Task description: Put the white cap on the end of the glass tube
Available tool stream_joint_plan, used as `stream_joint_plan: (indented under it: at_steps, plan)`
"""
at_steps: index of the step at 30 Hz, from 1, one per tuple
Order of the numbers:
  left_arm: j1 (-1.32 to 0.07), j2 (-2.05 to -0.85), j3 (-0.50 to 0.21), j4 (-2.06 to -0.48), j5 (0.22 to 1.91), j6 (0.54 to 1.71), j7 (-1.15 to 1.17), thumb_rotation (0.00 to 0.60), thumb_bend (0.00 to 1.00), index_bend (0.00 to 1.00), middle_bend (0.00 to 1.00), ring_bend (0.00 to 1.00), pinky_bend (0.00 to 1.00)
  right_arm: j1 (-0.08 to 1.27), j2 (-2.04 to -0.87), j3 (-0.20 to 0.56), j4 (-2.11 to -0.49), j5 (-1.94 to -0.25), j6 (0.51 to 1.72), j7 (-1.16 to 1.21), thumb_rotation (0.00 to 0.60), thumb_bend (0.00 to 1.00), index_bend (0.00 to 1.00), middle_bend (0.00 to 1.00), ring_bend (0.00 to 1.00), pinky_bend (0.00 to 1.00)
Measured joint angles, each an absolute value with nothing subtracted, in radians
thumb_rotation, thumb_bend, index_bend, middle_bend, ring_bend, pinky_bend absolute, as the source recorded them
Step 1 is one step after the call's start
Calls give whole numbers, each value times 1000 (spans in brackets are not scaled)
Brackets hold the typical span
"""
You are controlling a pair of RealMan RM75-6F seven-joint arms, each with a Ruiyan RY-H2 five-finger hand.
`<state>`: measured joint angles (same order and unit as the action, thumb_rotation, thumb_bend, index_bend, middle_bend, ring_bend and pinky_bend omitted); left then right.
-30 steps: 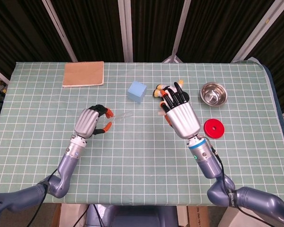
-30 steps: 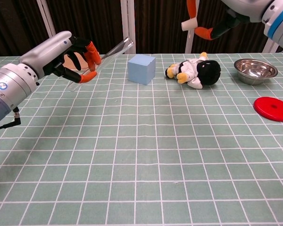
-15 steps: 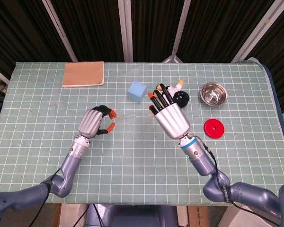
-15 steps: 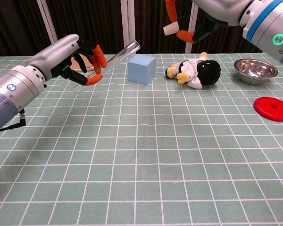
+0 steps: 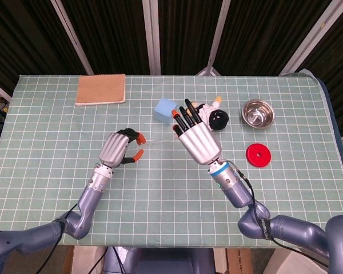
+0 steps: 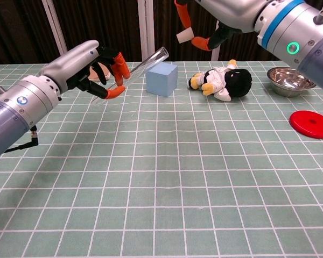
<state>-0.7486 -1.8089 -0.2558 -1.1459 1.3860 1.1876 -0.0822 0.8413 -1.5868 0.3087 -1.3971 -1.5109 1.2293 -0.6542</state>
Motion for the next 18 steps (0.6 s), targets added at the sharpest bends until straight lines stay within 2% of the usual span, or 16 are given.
stream_joint_plan:
  at_steps: [18]
  plan:
    - [-756, -1827, -273, -1169, 1369, 1197, -61, 600, 751, 518, 552, 340, 424, 848, -1595, 301, -1408, -1494, 1237, -664, 600, 408, 596, 236, 198, 78]
